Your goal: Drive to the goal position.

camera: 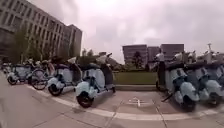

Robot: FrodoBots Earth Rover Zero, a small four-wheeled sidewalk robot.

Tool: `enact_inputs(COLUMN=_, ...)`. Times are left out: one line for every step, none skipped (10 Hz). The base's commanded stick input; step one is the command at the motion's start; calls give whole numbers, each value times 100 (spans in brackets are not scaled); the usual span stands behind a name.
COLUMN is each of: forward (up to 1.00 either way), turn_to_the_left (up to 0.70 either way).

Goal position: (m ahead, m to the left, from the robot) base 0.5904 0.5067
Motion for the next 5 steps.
enact_inputs(forward=100, turn_to_the_left=0)
enact_inputs(forward=100, turn_to_the_left=0)
enact_inputs(forward=100, turn_to_the_left=0)
enact_inputs(forward=100, turn_to_the_left=0)
enact_inputs(forward=83, turn_to_the_left=-50)
